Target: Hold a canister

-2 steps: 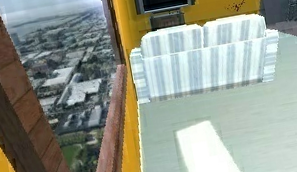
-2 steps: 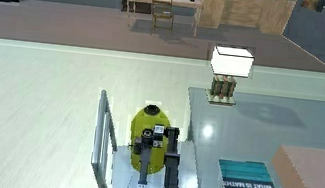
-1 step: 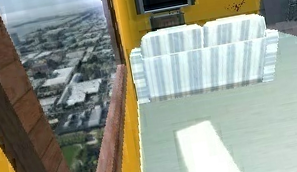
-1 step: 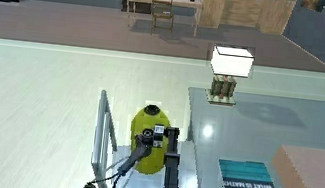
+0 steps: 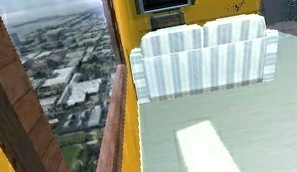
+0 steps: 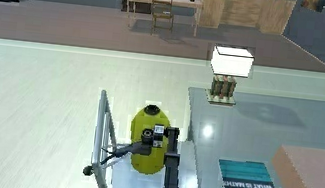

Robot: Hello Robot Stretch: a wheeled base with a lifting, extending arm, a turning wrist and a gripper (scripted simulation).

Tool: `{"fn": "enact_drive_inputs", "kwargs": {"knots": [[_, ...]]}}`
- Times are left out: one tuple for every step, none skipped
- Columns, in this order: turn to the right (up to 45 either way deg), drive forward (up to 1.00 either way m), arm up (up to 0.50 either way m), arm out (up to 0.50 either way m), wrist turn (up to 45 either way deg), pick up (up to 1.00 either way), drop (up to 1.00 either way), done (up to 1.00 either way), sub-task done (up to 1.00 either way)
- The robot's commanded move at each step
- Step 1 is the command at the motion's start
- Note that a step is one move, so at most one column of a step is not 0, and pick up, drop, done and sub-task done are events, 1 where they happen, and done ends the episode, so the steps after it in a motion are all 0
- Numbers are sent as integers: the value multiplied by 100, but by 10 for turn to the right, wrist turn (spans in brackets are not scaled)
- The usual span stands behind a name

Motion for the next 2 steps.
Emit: {"fn": "enact_drive_inputs", "kwargs": {"knots": [[0, 0, 0, 0, 450, 0, 0, 0, 0], [0, 0, 0, 0, 390, 0, 0, 0, 0]]}}
